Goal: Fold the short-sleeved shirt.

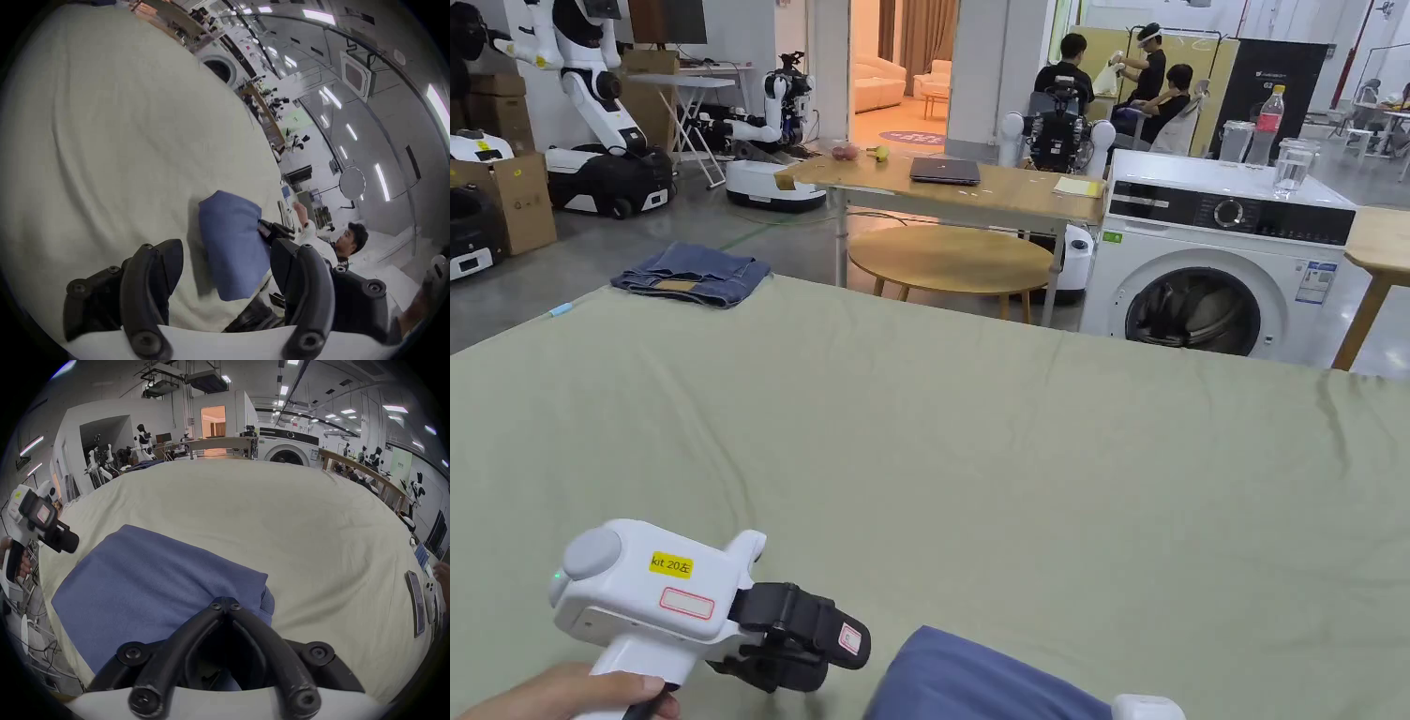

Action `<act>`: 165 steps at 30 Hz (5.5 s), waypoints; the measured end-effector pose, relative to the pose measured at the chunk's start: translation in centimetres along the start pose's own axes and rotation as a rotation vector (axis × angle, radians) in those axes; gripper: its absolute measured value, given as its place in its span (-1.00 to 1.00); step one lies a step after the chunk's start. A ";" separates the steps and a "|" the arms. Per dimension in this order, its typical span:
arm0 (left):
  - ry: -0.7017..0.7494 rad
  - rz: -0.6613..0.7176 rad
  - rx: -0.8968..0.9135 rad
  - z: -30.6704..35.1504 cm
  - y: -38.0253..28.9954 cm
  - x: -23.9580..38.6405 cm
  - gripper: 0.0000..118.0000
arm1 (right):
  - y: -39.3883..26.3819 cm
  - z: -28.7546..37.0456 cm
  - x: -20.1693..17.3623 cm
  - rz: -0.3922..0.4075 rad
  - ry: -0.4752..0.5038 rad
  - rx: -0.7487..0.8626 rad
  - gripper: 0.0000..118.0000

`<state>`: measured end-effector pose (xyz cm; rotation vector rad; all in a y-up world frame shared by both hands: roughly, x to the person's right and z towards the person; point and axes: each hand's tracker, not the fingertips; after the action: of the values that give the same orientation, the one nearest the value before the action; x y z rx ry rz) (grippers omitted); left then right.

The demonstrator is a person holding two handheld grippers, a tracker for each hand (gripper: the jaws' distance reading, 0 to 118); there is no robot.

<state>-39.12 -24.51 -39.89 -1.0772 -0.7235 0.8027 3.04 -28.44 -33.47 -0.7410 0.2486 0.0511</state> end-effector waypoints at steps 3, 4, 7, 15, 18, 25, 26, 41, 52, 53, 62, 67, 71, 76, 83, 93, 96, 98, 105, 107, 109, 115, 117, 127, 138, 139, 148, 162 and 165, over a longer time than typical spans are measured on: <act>-0.063 0.084 -0.044 -2.9 0.0 -2.2 0.27 | -0.1 -0.2 0.2 0.000 0.001 0.001 -1.00; -0.069 0.102 -0.033 -3.9 -0.3 -2.9 0.27 | -0.1 -0.2 0.2 -0.002 0.002 0.002 -1.00; -0.146 0.111 -0.027 -6.4 -0.9 -4.2 0.27 | -0.2 -0.2 0.2 -0.004 0.003 0.003 -1.00; -0.256 0.115 -0.056 -11.2 -0.9 -2.7 0.26 | -0.5 -0.7 0.6 -0.012 0.007 0.005 -1.00; -0.055 0.034 -0.049 -11.9 -1.2 -1.3 -0.17 | -0.5 -0.5 0.7 -0.018 0.012 0.008 -1.00; -0.091 0.102 0.022 -9.1 -4.3 -0.5 -0.68 | -0.7 0.0 0.1 0.018 0.009 0.025 -1.00; -0.095 0.114 0.021 -9.0 -4.4 -0.6 -0.68 | -0.6 0.2 0.0 0.018 0.011 0.025 -1.00; 0.040 0.092 0.132 4.7 -1.8 1.6 -0.68 | 6.7 3.2 -2.8 0.032 -0.023 0.343 -1.00; 0.398 0.156 0.157 23.0 3.1 -2.0 -0.68 | 9.2 1.9 -7.6 0.125 0.043 0.335 -1.00; 0.429 0.167 0.152 24.0 3.5 -2.6 -0.68 | 9.2 1.7 -8.1 0.126 0.049 0.332 -1.00; 0.700 0.263 0.147 31.6 6.0 -6.1 -0.68 | 9.4 -0.4 -10.8 0.156 0.091 0.281 -1.00; 0.857 0.269 0.094 31.1 6.6 -8.8 -0.68 | 9.3 -1.3 -11.4 0.140 0.108 0.248 -1.00; 0.911 0.230 0.064 29.6 5.8 -8.7 -0.54 | 9.4 -1.8 -11.3 0.132 0.112 0.232 -1.00; 1.039 0.184 0.084 30.2 4.7 -5.9 -0.14 | 9.6 -1.7 -10.9 0.145 0.102 0.230 -1.00; 1.008 0.044 0.206 29.5 2.9 -1.1 -0.14 | 9.7 -1.7 -9.9 0.137 0.094 0.233 -1.00; 0.892 -0.248 0.469 16.8 0.9 2.0 -0.15 | 9.6 -1.5 -5.2 0.075 0.045 0.246 -1.00; 0.856 -0.374 0.549 11.2 -1.0 4.2 -0.15 | 9.7 -0.7 -3.8 0.060 0.017 0.253 -1.00; 0.880 -0.456 0.644 7.6 -2.3 6.0 -0.15 | 9.7 -0.2 -2.6 0.038 -0.012 0.262 -1.00; 0.862 -0.588 0.784 -3.4 -4.2 12.7 -0.15 | 10.3 2.0 1.8 -0.041 -0.080 0.324 -1.00; 0.834 -0.625 0.810 -5.1 -4.2 14.3 -0.15 | 10.5 2.8 2.8 -0.054 -0.105 0.355 -1.00; 0.828 -0.648 0.836 -6.3 -4.3 15.6 -0.18 | 10.8 3.6 3.6 -0.071 -0.123 0.382 -1.00; 0.842 -0.701 0.898 -8.4 -5.2 18.1 -0.75 | 11.0 5.3 4.9 -0.094 -0.148 0.457 -1.00; 0.856 -0.712 0.907 -8.8 -5.5 18.2 -0.99 | 10.7 5.7 4.8 -0.087 -0.154 0.480 -1.00; 0.836 -0.658 0.943 -8.0 -6.2 17.4 -1.00 | 9.6 6.2 3.9 -0.059 -0.177 0.562 -1.00; 0.842 -0.652 0.954 -7.4 -6.3 17.1 -1.00 | 9.7 6.2 4.0 -0.066 -0.176 0.568 -1.00; 0.839 -0.651 0.953 -7.3 -6.3 17.1 -1.00 | 9.7 6.2 4.0 -0.067 -0.177 0.569 -1.00; 0.845 -0.654 0.947 -7.5 -6.0 17.4 -0.37 | 9.7 6.0 4.1 -0.065 -0.214 0.569 -0.80; 0.751 -0.683 1.014 -7.0 -5.8 17.9 0.35 | 9.9 5.9 5.5 -0.097 -0.263 0.580 0.46; 0.665 -0.685 1.007 -6.7 -5.7 17.7 0.35 | 10.0 6.0 5.6 -0.079 -0.238 0.589 0.46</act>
<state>-23.18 -14.13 -34.47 -0.0957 -0.0313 0.1082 8.38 -17.26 -37.14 -0.1542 0.0003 -0.0097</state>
